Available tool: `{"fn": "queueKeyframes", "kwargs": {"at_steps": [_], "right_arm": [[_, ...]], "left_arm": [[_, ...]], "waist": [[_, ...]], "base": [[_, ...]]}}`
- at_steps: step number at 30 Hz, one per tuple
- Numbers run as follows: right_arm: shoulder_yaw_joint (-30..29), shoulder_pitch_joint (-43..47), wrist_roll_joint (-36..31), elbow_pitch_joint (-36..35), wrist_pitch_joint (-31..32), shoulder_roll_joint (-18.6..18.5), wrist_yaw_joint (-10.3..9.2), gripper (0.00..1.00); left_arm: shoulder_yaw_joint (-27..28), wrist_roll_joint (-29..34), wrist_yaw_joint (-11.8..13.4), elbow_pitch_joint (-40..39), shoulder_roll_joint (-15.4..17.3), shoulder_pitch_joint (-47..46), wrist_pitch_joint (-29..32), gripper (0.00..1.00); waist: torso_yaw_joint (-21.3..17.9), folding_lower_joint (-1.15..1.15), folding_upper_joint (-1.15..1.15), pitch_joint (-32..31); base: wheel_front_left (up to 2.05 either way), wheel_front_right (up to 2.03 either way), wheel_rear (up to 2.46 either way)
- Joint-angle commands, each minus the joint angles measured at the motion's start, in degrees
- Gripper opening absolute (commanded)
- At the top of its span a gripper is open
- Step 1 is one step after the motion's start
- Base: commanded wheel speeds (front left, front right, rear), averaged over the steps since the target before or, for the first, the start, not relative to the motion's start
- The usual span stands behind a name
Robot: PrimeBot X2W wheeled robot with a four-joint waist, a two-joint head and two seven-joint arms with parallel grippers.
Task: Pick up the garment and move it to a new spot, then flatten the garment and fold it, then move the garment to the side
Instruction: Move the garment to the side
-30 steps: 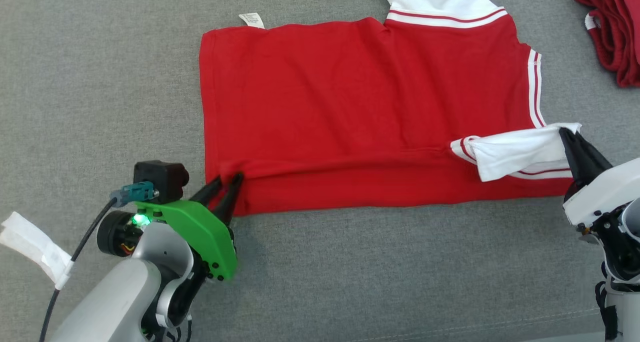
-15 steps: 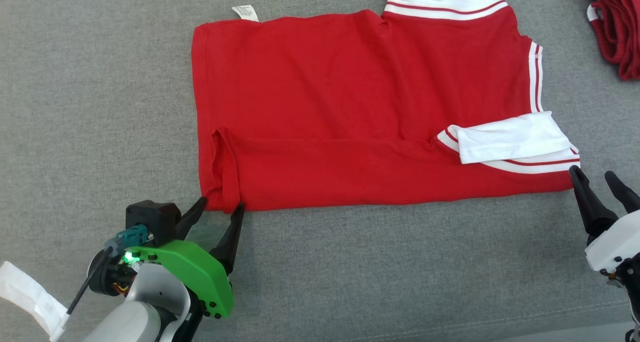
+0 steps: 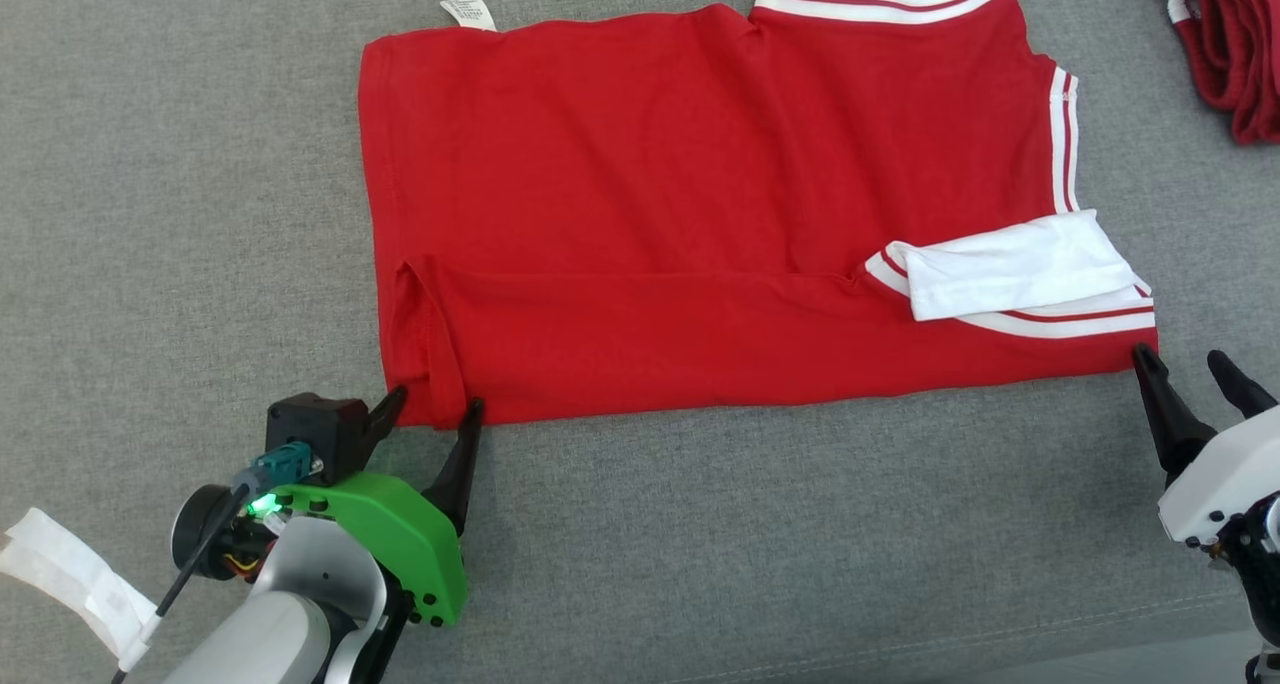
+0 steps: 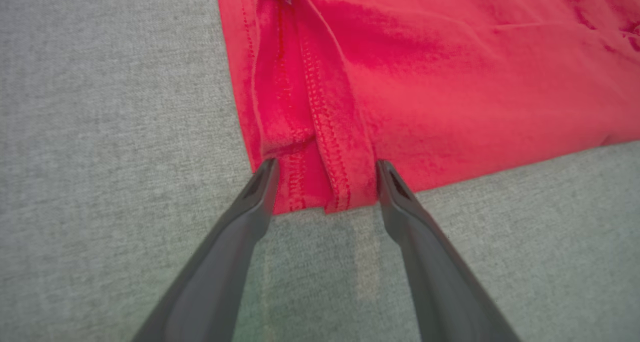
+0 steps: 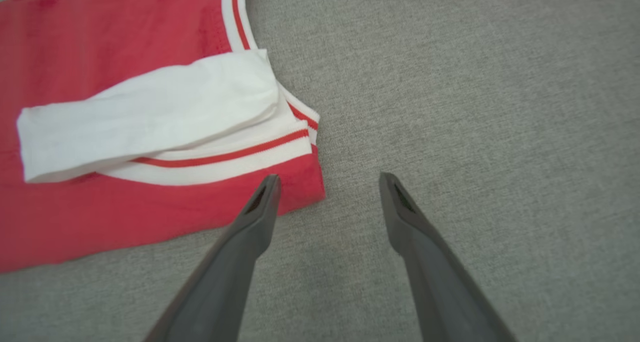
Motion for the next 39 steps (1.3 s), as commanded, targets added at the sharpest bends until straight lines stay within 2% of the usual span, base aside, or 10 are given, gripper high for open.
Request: {"fn": "queueKeyframes", "kwargs": {"at_steps": [1, 6, 11, 12, 14, 34, 35, 36, 37, 39], "right_arm": [[0.2, -0.8, -0.6, 0.5, 0.0, -0.3, -0.03, 1.0], [0.4, -2.8, -0.6, 2.1, 0.3, -0.1, -0.02, 1.0], [1.5, -4.8, 0.7, 4.6, 2.3, 0.0, -0.03, 1.0], [1.9, -5.0, 0.7, 5.3, 2.9, -0.1, -0.03, 0.47], [2.2, -5.5, 1.8, 5.9, 3.5, 0.1, -0.02, 0.0], [-3.5, 4.7, 15.4, 1.8, 18.7, -8.8, -0.07, 0.0], [-3.3, 5.3, 14.9, 1.4, 18.4, -9.0, -0.07, 0.22], [-3.4, 5.6, 14.3, 1.2, 17.9, -9.1, -0.08, 1.0], [-3.3, 5.8, 14.2, 1.2, 17.7, -8.9, -0.07, 1.0], [-3.5, 6.4, 13.7, 0.1, 17.3, -9.7, -0.06, 1.0]], "left_arm": [[0.0, -0.3, 0.0, 0.3, 0.1, -0.1, 0.1, 0.46], [0.3, -1.1, -1.2, 1.1, 0.2, -0.6, -0.1, 0.03], [0.2, -2.1, -2.5, 1.8, 0.0, -1.4, 0.3, 0.0], [0.2, -2.3, -2.8, 1.9, -0.1, -1.5, 0.3, 0.0], [0.1, -3.2, -3.8, 2.2, -0.2, -1.6, 0.5, 0.0], [0.2, -14.0, -8.8, -11.5, 7.4, 11.3, 4.7, 0.0], [-0.2, -13.9, -8.7, -11.2, 7.2, 12.0, 4.5, 0.0], [-0.5, -13.5, -8.5, -11.0, 7.1, 12.5, 4.3, 0.25], [-1.0, -13.0, -8.3, -10.7, 6.8, 13.0, 4.0, 0.85], [-1.3, -12.8, -8.0, -10.8, 6.6, 13.9, 3.5, 1.0]], "waist": [[0.2, 0.0, 0.0, 0.1], [0.8, 0.0, 0.0, 0.4], [1.2, 0.0, 0.0, 0.6], [1.4, 0.0, 0.0, 0.6], [1.6, 0.0, 0.0, 0.6], [3.0, 0.0, 0.0, -3.6], [2.9, 0.0, 0.0, -3.5], [2.9, 0.0, 0.0, -3.5], [2.8, 0.0, 0.0, -3.5], [2.8, 0.0, 0.0, -3.6]], "base": [[0.0, 0.0, 0.0], [0.0, 0.0, 0.0], [0.0, 0.0, 0.0], [0.0, 0.0, 0.0], [0.0, 0.0, 0.0], [0.0, 0.0, 0.0], [0.0, 0.0, 0.0], [0.0, 0.0, 0.0], [0.0, 0.0, 0.0], [0.0, 0.0, 0.0]]}}
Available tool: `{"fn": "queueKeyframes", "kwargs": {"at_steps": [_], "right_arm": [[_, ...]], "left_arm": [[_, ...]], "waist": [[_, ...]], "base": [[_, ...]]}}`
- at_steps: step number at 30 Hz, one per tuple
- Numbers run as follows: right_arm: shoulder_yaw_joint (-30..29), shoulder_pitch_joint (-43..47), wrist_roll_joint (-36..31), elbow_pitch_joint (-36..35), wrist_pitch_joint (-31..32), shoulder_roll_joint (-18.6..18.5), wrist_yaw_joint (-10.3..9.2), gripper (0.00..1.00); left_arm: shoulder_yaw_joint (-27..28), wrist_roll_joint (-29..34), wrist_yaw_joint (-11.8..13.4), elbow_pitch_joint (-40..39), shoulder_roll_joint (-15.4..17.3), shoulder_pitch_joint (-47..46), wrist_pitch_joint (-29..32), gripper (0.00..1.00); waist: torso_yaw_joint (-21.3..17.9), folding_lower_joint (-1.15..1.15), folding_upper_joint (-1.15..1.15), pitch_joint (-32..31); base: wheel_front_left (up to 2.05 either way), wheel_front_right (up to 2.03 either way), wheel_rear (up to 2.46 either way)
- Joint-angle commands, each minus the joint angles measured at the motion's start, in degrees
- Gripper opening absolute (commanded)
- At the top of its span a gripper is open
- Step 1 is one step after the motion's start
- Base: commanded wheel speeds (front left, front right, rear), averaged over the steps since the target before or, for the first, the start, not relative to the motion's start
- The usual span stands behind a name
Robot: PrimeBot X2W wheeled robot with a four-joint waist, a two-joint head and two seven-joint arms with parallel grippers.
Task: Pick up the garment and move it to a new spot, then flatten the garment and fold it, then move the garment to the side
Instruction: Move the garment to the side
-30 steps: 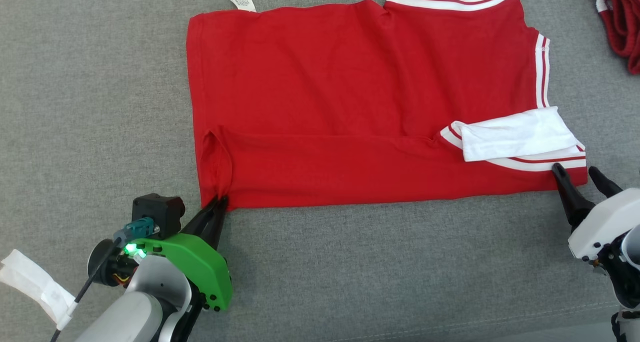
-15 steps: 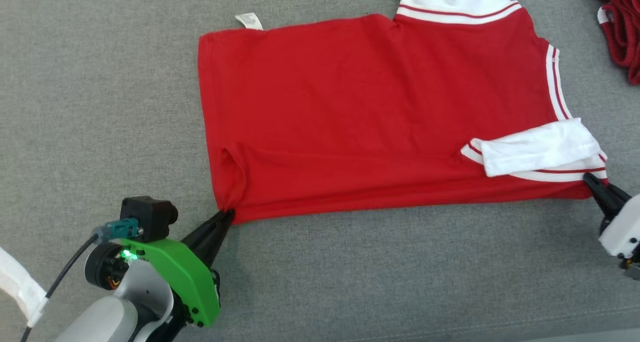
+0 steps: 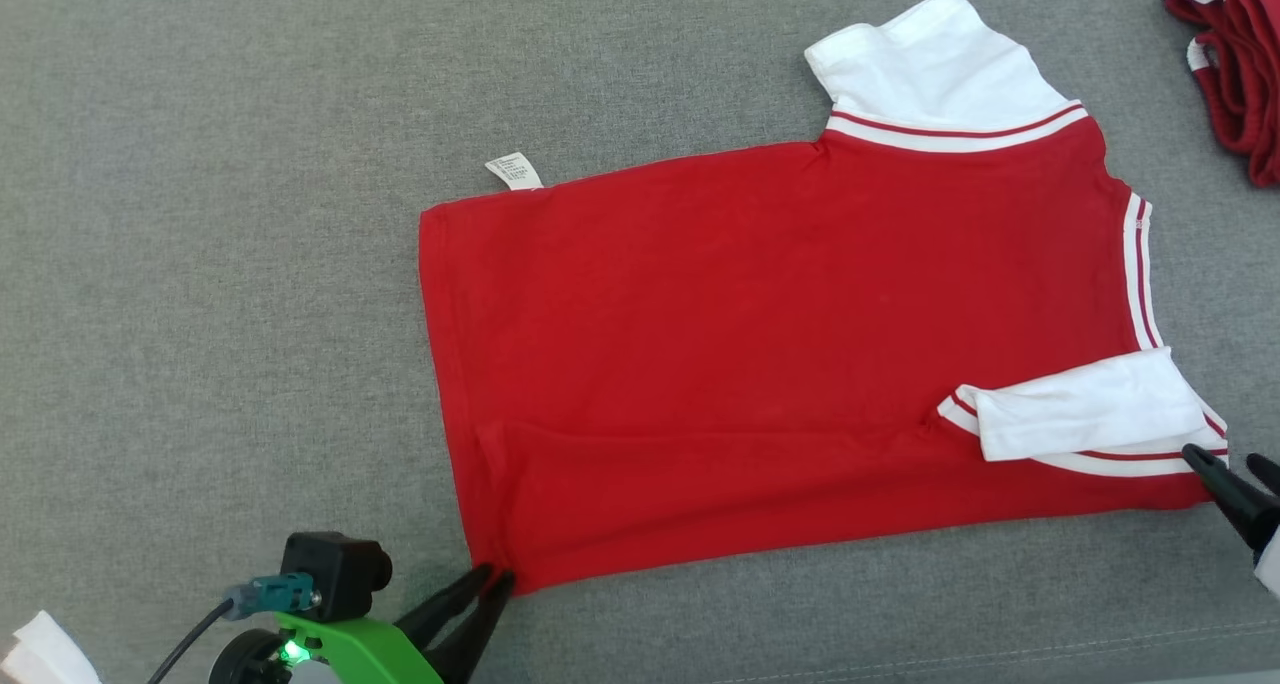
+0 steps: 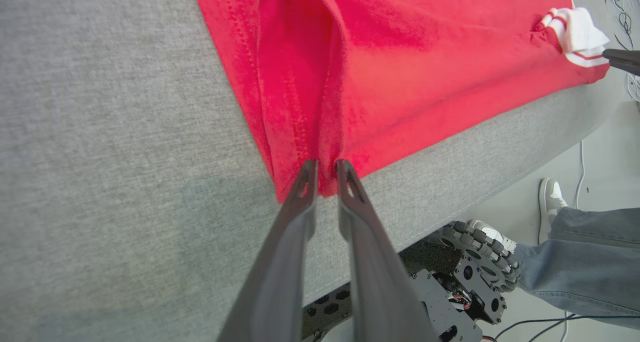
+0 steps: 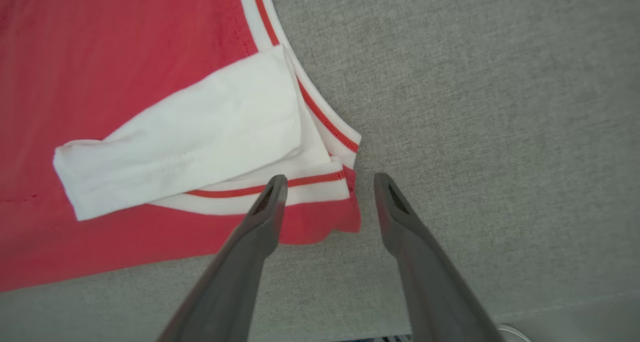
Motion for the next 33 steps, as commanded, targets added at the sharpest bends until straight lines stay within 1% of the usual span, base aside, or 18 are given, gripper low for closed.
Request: {"fn": "queueKeyframes", "kwargs": {"at_steps": [1, 5, 7, 8, 9, 11, 13, 14, 15, 16, 18, 21, 23, 27, 31, 33], "right_arm": [[-0.5, 0.7, -0.1, -1.5, -0.4, -1.1, -0.09, 1.0], [-1.0, -0.1, 2.3, -9.6, 1.1, -4.2, -0.06, 1.0], [-1.7, -3.6, 2.5, -13.5, 1.5, -6.1, -0.07, 1.0], [-1.3, -6.2, 2.3, -14.8, 1.8, -7.1, -0.06, 1.0], [-1.2, -8.5, 1.6, -15.0, 1.8, -7.5, -0.06, 1.0], [0.4, -15.1, -1.3, -13.7, 1.8, -8.8, -0.05, 1.0], [2.6, -23.1, -4.6, -9.4, 2.3, -8.4, -0.07, 1.0], [4.8, -27.6, -6.8, -6.7, 2.3, -8.4, -0.04, 1.0], [6.5, -31.0, -8.4, -4.2, 2.3, -7.6, -0.06, 1.0], [8.2, -35.4, -10.7, -0.8, 1.9, -6.5, -0.06, 1.0], [10.2, -41.8, -14.1, 5.2, 0.9, -4.6, -0.06, 1.0], [12.2, -49.2, -18.7, 14.1, -1.3, -2.9, -0.07, 1.0], [13.0, -52.1, -21.0, 19.0, -2.6, -2.7, -0.07, 1.0], [14.4, -55.5, -21.9, 25.7, -5.2, -2.9, -0.07, 1.0], [16.1, -57.1, -20.5, 30.2, -6.2, -2.9, -0.06, 1.0], [16.7, -57.1, -19.9, 31.8, -6.8, -3.0, -0.06, 1.0]], "left_arm": [[0.7, -0.3, 0.5, -0.4, 0.0, 1.2, -0.8, 1.0], [4.5, 0.9, 2.5, -2.5, 4.1, 0.7, -2.1, 1.0], [6.9, 1.3, 3.2, -4.3, 5.8, -1.5, -2.3, 1.0], [8.2, 1.7, 3.2, -5.1, 6.3, -3.5, -2.3, 1.0], [9.0, 1.8, 3.1, -5.2, 6.3, -5.4, -2.2, 1.0], [9.9, 3.1, 2.9, -4.0, 4.8, -10.9, -1.7, 1.0], [9.3, 4.2, 2.8, -1.1, 1.8, -17.3, -1.1, 1.0], [8.4, 6.4, 2.5, 1.0, 0.9, -21.0, -0.6, 1.0], [7.6, 7.3, 2.2, 2.7, -0.4, -23.7, -0.3, 1.0], [6.7, 7.3, 1.8, 4.7, -3.1, -26.6, 0.0, 1.0], [4.8, 7.8, 0.3, 8.4, -6.4, -30.8, 0.7, 1.0], [2.6, 8.7, -1.8, 14.4, -10.5, -35.7, 0.8, 1.0], [1.7, 9.2, -2.7, 17.6, -12.5, -37.7, 0.3, 1.0], [-0.2, 9.9, -4.2, 22.3, -14.7, -40.2, 0.2, 1.0], [-1.1, 9.8, -5.4, 24.2, -14.9, -40.9, 0.7, 1.0], [-0.7, 9.6, -5.2, 25.0, -14.8, -41.4, 0.5, 1.0]], "waist": [[0.0, 0.0, 0.0, 0.0], [0.0, 0.0, 0.0, 1.0], [-0.1, 0.0, 0.0, 2.5], [0.1, 0.0, 0.0, 3.6], [0.4, 0.0, 0.0, 4.5], [1.2, 0.0, 0.0, 6.7], [2.1, 0.0, 0.0, 9.0], [2.5, 0.0, 0.0, 10.1], [2.7, 0.0, 0.0, 11.0], [3.2, 0.0, 0.0, 12.1], [4.3, 0.0, 0.0, 13.7], [6.1, 0.0, 0.0, 15.2], [7.2, 0.0, 0.0, 15.6], [8.6, 0.0, 0.0, 15.9], [9.1, 0.0, 0.0, 15.7], [9.3, 0.0, 0.0, 15.4]], "base": [[0.0, 0.0, 0.0], [0.0, 0.0, 0.0], [0.0, 0.0, 0.0], [0.0, 0.0, 0.0], [0.0, 0.0, 0.0], [0.0, 0.0, 0.0], [0.0, 0.0, 0.0], [0.0, 0.0, 0.0], [0.0, 0.0, 0.0], [0.0, 0.0, 0.0], [0.0, 0.0, 0.0], [0.0, 0.0, 0.0], [0.0, 0.0, 0.0], [0.0, 0.0, 0.0], [0.0, 0.0, 0.0], [0.0, 0.0, 0.0]]}}
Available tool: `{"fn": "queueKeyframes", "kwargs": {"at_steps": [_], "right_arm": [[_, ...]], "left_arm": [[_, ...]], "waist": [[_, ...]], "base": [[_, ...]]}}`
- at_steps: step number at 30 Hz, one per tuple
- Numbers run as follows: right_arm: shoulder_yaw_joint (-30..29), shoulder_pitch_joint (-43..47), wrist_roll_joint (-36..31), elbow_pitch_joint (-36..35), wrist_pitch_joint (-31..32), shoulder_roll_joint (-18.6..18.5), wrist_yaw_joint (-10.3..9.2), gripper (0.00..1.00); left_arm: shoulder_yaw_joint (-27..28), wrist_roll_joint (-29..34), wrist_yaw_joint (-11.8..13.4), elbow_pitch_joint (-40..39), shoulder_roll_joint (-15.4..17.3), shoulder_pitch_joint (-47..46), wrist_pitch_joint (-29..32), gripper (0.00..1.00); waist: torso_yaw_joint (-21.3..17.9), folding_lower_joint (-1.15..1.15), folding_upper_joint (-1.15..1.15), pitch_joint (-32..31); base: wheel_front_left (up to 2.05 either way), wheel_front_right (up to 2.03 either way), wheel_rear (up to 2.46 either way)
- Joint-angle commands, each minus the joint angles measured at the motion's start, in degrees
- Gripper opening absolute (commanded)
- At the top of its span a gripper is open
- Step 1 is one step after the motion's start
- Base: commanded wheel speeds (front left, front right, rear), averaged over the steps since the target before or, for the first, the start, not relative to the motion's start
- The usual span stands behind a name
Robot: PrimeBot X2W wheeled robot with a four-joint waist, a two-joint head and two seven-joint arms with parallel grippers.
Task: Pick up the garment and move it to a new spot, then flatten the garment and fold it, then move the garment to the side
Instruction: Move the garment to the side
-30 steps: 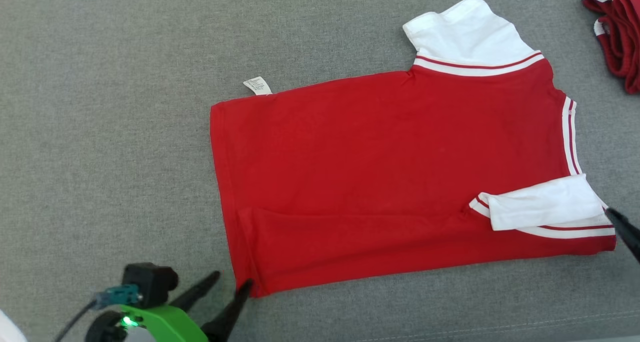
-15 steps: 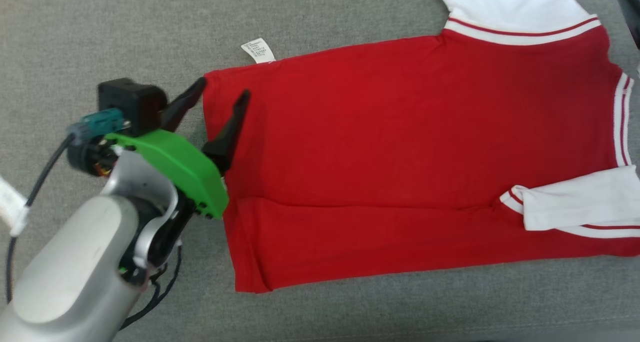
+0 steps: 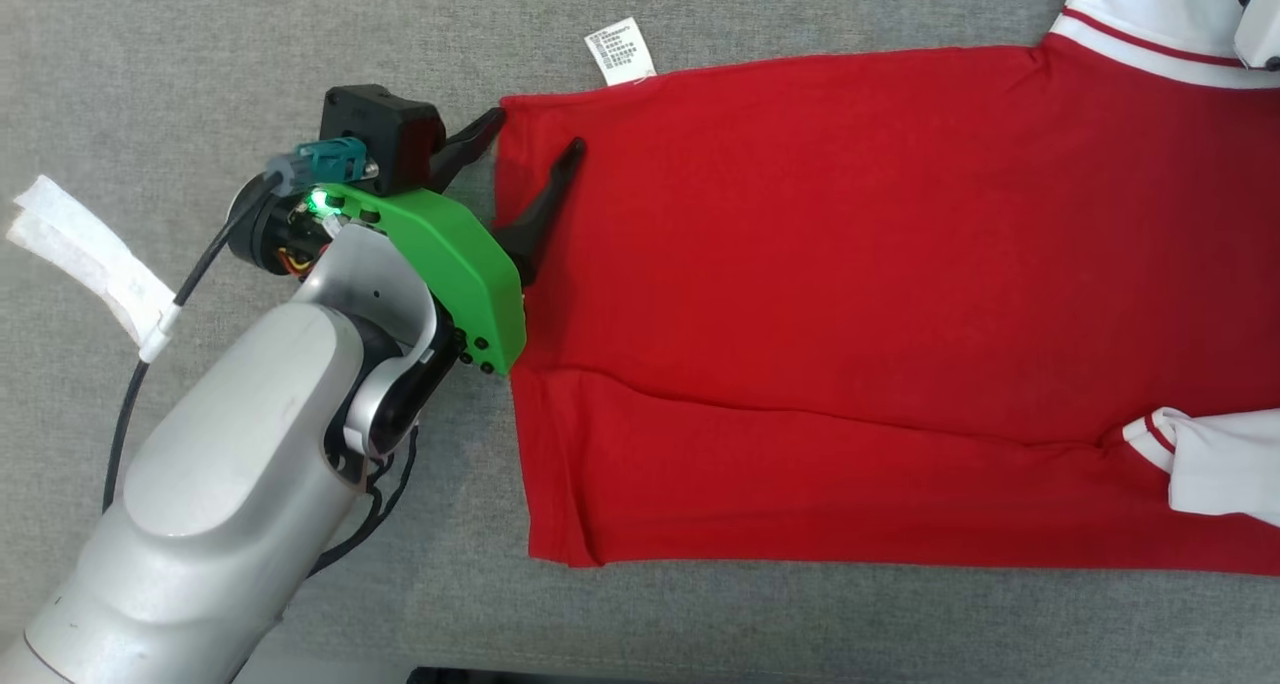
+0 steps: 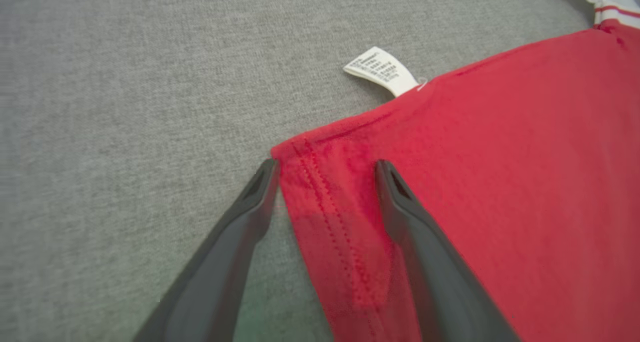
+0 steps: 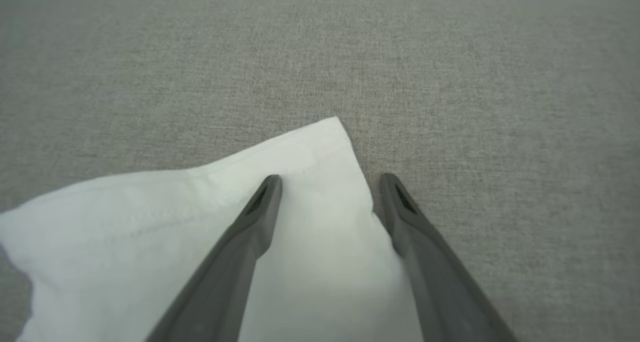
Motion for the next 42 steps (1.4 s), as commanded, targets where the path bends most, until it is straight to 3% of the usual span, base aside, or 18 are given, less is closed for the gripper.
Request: {"fn": "queueKeyframes", "kwargs": {"at_steps": [1, 9, 10, 11, 12, 16, 24, 33, 42], "right_arm": [[0.7, 0.4, 0.5, 1.5, 0.0, 0.0, -0.01, 1.0], [2.9, -1.5, 1.6, 5.5, -0.2, 0.9, -0.01, 1.0], [3.2, -1.7, 1.7, 5.8, -0.4, 1.2, -0.01, 0.56], [3.5, -1.9, 2.0, 5.9, -0.5, 1.6, 0.0, 0.0], [4.3, -1.9, 2.9, 6.0, -0.8, 1.9, 0.03, 0.0], [5.0, -3.0, 4.3, 5.5, -4.1, 0.8, -0.01, 0.0], [5.7, -1.4, 10.0, 1.8, -9.9, -2.3, -0.01, 0.0], [3.9, 12.0, 18.4, -7.7, -15.0, -5.6, -0.01, 0.0], [0.9, 28.7, 22.6, -17.9, -16.9, -4.0, -0.01, 0.0]], "left_arm": [[0.0, -0.2, 0.2, 1.3, 0.4, -0.7, 0.2, 1.0], [-1.1, -0.5, -1.3, 4.0, -1.4, -2.5, 0.9, 1.0], [-1.2, -0.5, -1.6, 4.3, -1.6, -2.8, 0.9, 1.0], [-1.5, -0.4, -2.0, 4.4, -1.7, -3.0, 0.8, 0.37], [-1.3, -0.8, -2.1, 4.5, -2.0, -3.1, 0.5, 0.0], [-1.3, -0.7, -3.2, 4.3, -1.5, -3.7, -0.5, 0.0], [1.1, -1.5, -2.4, -0.1, 0.4, -0.6, -4.6, 0.0], [2.1, -4.0, -1.7, -6.2, 3.7, 7.6, -6.4, 0.0], [2.3, -4.5, 0.0, -10.1, 7.3, 16.6, -8.9, 0.0]], "waist": [[0.4, -0.01, 0.0, -0.1], [-0.2, -0.01, 0.0, 0.1], [-0.2, -0.01, 0.0, 0.2], [-0.4, -0.01, 0.0, 0.2], [-0.5, -0.01, 0.0, 0.1], [-0.9, -0.01, 0.0, -0.1], [-2.6, -0.01, 0.0, -2.5], [-5.8, -0.01, 0.0, -8.8], [-8.9, -0.01, 0.0, -15.4]], "base": [[0.0, 0.0, 0.0], [0.0, 0.0, 0.0], [0.0, 0.0, 0.0], [0.0, 0.0, 0.0], [0.0, 0.0, 0.0], [0.0, 0.0, 0.0], [0.0, 0.0, 0.0], [0.0, 0.0, 0.0], [0.0, 0.0, 0.0]]}}
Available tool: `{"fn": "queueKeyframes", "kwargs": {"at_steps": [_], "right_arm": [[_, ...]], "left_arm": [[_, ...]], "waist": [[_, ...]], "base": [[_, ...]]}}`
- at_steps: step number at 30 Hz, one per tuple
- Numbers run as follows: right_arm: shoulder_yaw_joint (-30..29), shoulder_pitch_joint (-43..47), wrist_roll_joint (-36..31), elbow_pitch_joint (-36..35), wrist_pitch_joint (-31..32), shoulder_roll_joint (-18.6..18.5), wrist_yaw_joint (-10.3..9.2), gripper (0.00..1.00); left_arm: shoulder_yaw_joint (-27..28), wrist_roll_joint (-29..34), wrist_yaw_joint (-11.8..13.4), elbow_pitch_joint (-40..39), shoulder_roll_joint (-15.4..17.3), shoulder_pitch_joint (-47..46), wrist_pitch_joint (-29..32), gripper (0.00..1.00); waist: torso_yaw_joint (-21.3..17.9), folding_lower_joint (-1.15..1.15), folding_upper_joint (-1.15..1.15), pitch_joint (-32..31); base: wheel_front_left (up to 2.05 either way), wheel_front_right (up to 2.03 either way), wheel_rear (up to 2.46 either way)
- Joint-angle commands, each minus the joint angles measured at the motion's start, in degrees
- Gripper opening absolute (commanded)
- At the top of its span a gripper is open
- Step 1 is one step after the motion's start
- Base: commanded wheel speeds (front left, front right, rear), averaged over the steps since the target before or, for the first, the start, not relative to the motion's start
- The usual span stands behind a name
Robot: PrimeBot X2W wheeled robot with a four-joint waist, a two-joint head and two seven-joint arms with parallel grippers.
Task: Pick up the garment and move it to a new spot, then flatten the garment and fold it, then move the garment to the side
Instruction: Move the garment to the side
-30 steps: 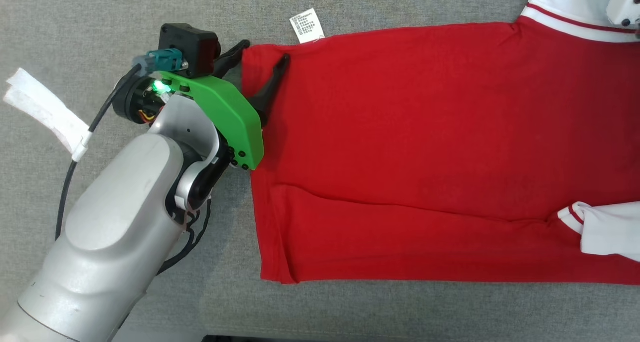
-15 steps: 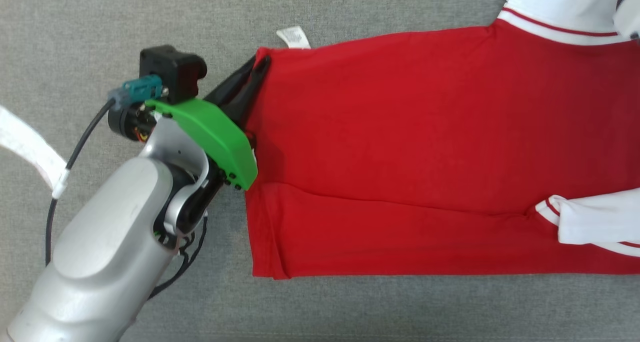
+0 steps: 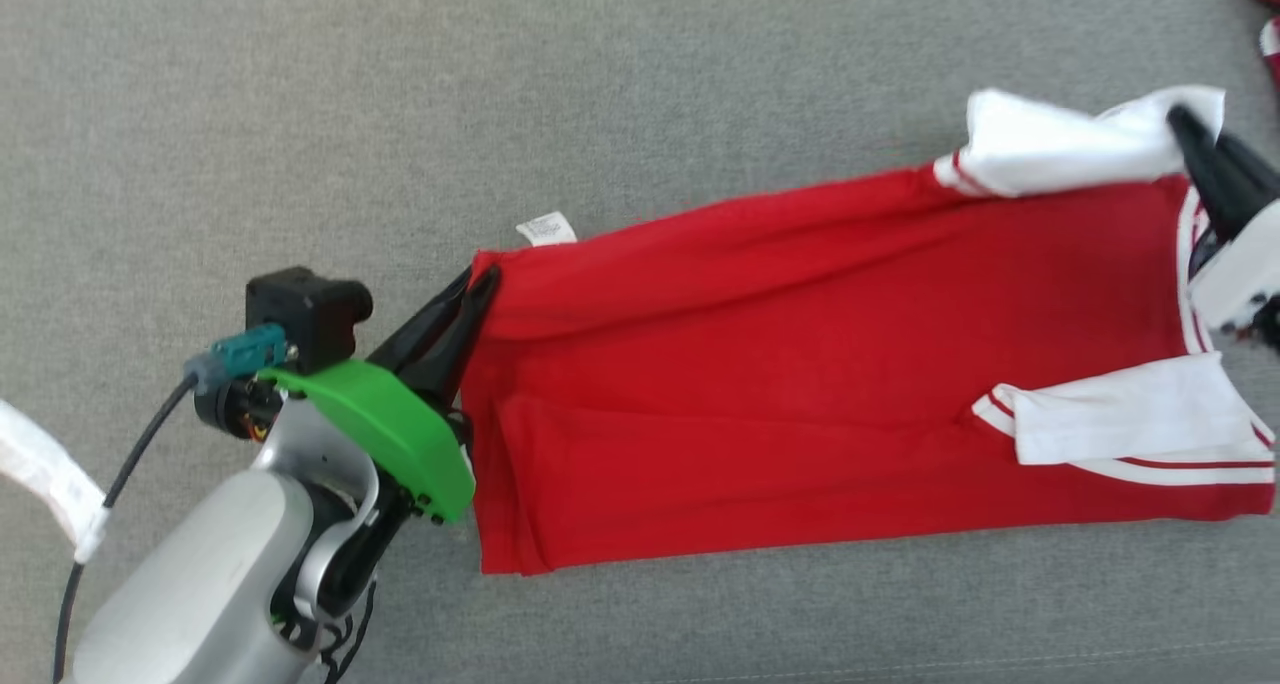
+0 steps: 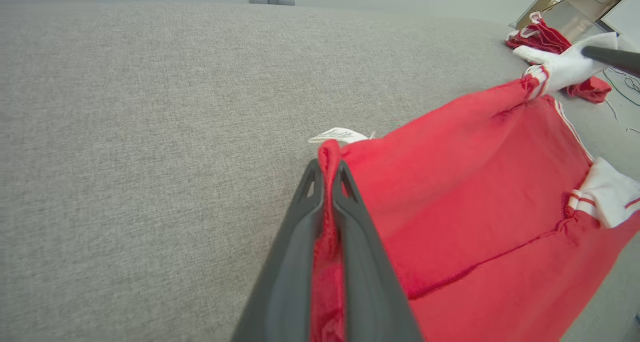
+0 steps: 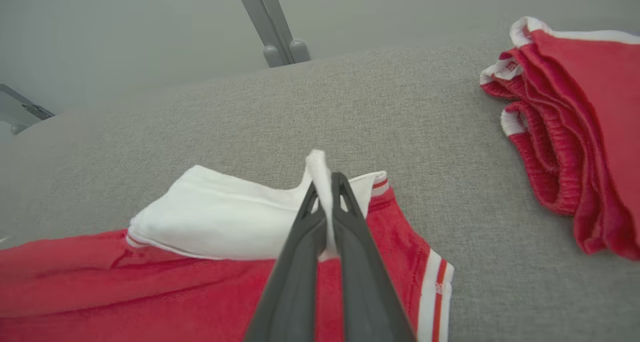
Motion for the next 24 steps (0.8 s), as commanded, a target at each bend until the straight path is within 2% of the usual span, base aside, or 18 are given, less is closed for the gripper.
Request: {"fn": "queueKeyframes", "kwargs": {"at_steps": [1, 6, 10, 15, 24], "right_arm": [[-0.5, 2.1, 0.5, -1.3, -0.2, 0.5, -0.01, 0.0], [-1.1, 7.6, 0.7, -4.0, -0.1, 2.4, -0.01, 0.0], [-1.9, 8.9, 0.3, -4.5, -0.3, 3.6, -0.01, 0.0], [-2.7, 4.0, -1.9, -2.5, -0.6, 4.1, -0.01, 0.0], [0.4, -9.6, -7.9, 4.0, 0.4, 4.7, -0.01, 0.0]], "left_arm": [[0.1, 0.5, 0.4, -0.8, 0.7, 1.4, -0.8, 0.0], [-0.1, 0.7, 1.2, -2.1, 1.3, 4.8, -2.8, 0.0], [0.4, 1.2, 0.8, -1.3, 1.2, 4.8, -4.9, 0.0], [0.6, 2.2, -0.7, 1.5, 0.2, 0.8, -6.3, 0.0], [0.4, 4.8, -4.4, 11.5, -2.7, -9.7, -7.8, 0.0]], "waist": [[-2.5, 0.0, 0.0, -3.5], [-3.3, 0.0, 0.0, -5.3], [-3.5, 0.0, 0.0, -5.1], [-3.3, 0.0, 0.0, -3.4], [-1.5, 0.0, 0.0, 1.9]], "base": [[0.0, 0.0, 0.0], [0.0, 0.0, 0.0], [0.0, 0.0, 0.0], [0.0, 0.0, 0.0], [0.0, 0.0, 0.0]]}}
